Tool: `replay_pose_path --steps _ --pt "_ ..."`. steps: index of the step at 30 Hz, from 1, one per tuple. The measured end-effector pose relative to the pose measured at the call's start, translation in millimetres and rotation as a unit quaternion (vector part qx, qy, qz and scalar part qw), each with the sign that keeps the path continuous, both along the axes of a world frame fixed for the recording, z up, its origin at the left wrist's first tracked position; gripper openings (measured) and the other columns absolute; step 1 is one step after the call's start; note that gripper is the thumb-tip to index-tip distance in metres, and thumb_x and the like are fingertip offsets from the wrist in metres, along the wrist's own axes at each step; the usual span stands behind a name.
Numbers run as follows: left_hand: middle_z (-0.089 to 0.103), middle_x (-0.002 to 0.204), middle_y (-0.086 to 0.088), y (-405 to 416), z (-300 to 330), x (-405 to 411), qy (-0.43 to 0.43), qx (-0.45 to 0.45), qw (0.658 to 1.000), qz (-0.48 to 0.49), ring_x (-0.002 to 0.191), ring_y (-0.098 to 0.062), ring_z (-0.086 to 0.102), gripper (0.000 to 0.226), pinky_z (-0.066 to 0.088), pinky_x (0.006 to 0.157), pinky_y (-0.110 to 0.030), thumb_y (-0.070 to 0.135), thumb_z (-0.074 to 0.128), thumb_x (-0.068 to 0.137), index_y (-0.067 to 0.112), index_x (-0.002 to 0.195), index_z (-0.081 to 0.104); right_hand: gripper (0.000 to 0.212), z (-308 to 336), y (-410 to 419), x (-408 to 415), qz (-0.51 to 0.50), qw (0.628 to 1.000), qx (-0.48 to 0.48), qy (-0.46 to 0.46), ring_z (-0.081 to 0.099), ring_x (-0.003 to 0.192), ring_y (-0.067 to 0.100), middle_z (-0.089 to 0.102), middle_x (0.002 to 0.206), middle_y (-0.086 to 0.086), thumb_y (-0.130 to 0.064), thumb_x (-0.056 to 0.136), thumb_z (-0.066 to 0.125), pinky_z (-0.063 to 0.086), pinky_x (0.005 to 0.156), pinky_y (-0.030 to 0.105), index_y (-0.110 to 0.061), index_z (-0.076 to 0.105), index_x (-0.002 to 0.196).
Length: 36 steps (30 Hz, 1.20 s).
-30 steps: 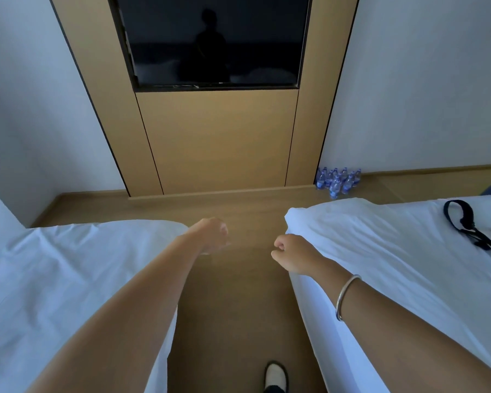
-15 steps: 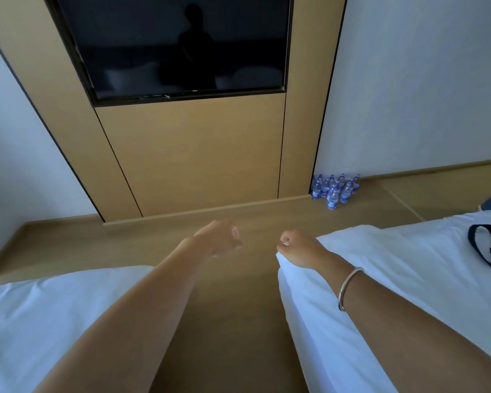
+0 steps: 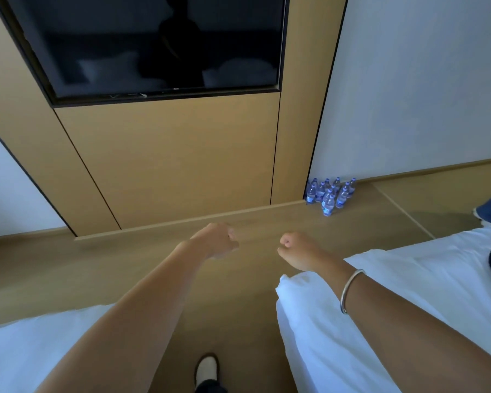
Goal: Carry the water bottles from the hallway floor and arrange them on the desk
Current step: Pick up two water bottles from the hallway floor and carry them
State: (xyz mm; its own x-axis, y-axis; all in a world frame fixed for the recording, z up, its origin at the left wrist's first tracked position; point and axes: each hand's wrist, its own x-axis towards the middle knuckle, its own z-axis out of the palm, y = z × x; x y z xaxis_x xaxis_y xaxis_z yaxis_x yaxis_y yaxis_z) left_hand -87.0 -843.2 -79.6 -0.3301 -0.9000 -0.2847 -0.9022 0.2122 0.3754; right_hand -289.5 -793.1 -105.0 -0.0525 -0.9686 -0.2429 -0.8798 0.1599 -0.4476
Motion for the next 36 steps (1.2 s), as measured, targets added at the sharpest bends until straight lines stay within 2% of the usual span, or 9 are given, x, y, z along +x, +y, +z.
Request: replay_pose_path --steps 2,3,6,9,14,20,29,33,36 --pt "0.066 0.112 -0.008 -32 -3 0 0.002 -0.002 1.000 -0.011 0.104 -0.025 0.060 0.028 0.047 0.084 -0.027 0.025 0.055 0.088 0.012 0.111 0.063 0.028 -1 -27 1 -0.013 1.000 0.001 0.001 0.056 0.098 0.026 0.058 0.108 0.007 -0.023 0.090 0.046 0.043 0.083 0.032 -0.006 0.057 0.108" --pt "0.066 0.111 -0.007 -49 -4 0 0.005 -0.001 1.000 -0.015 0.102 -0.024 0.061 0.027 0.047 0.082 -0.026 0.024 0.055 0.087 0.013 0.110 0.063 0.030 -2 -42 1 -0.021 1.000 0.002 0.000 0.056 0.101 0.027 0.058 0.111 0.008 -0.023 0.090 0.046 0.043 0.083 0.032 -0.005 0.057 0.111" --pt "0.066 0.111 -0.009 -106 -6 2 0.009 -0.008 0.999 -0.033 0.102 -0.025 0.061 0.023 0.049 0.085 -0.029 0.021 0.055 0.086 0.014 0.105 0.065 0.029 -7 -90 7 -0.042 0.999 -0.004 -0.004 0.058 0.098 0.031 0.062 0.107 0.013 -0.022 0.089 0.046 0.044 0.080 0.033 -0.002 0.058 0.106" --pt "0.064 0.116 -0.009 -167 -2 7 -0.007 -0.013 0.998 -0.062 0.107 -0.025 0.059 0.026 0.049 0.089 -0.030 0.022 0.055 0.087 0.012 0.109 0.065 0.029 -11 -139 15 -0.067 0.998 -0.003 -0.003 0.058 0.100 0.028 0.062 0.111 0.010 -0.024 0.089 0.047 0.045 0.087 0.034 -0.005 0.059 0.108" --pt "0.061 0.121 -0.011 -258 12 21 -0.034 -0.025 0.993 -0.114 0.111 -0.026 0.057 0.032 0.047 0.093 -0.033 0.026 0.057 0.087 0.010 0.114 0.062 0.028 -11 -212 24 -0.114 0.993 -0.012 -0.003 0.059 0.099 0.027 0.064 0.109 0.009 -0.024 0.087 0.048 0.047 0.086 0.033 -0.007 0.060 0.105" --pt "0.061 0.121 -0.010 -325 8 11 -0.035 -0.025 0.984 -0.170 0.111 -0.027 0.057 0.032 0.047 0.095 -0.034 0.027 0.055 0.087 0.011 0.114 0.062 0.025 -13 -264 18 -0.163 0.987 -0.011 -0.001 0.059 0.097 0.026 0.064 0.108 0.007 -0.024 0.086 0.049 0.046 0.084 0.032 -0.009 0.061 0.102" --pt "0.059 0.123 -0.009 -395 -13 -55 -0.031 0.011 0.972 -0.233 0.111 -0.026 0.055 0.033 0.046 0.096 -0.036 0.027 0.055 0.088 0.012 0.116 0.060 0.026 -35 -317 -31 -0.227 0.974 0.003 0.000 0.058 0.100 0.026 0.062 0.109 0.008 -0.024 0.087 0.050 0.045 0.084 0.031 -0.007 0.060 0.104" --pt "0.058 0.123 -0.008 -430 -20 -102 -0.034 0.021 0.965 -0.258 0.111 -0.026 0.054 0.032 0.046 0.095 -0.035 0.027 0.055 0.088 0.013 0.116 0.060 0.024 -45 -350 -74 -0.257 0.966 0.001 -0.016 0.059 0.097 0.026 0.063 0.107 0.009 -0.023 0.086 0.052 0.045 0.081 0.030 -0.007 0.060 0.102" --pt "0.058 0.123 -0.008 -465 -22 -149 -0.041 0.014 0.960 -0.277 0.111 -0.025 0.054 0.032 0.046 0.096 -0.035 0.028 0.054 0.088 0.014 0.116 0.060 0.026 -50 -382 -116 -0.278 0.960 -0.013 -0.033 0.058 0.100 0.028 0.063 0.109 0.013 -0.020 0.087 0.053 0.044 0.084 0.031 -0.002 0.060 0.104"
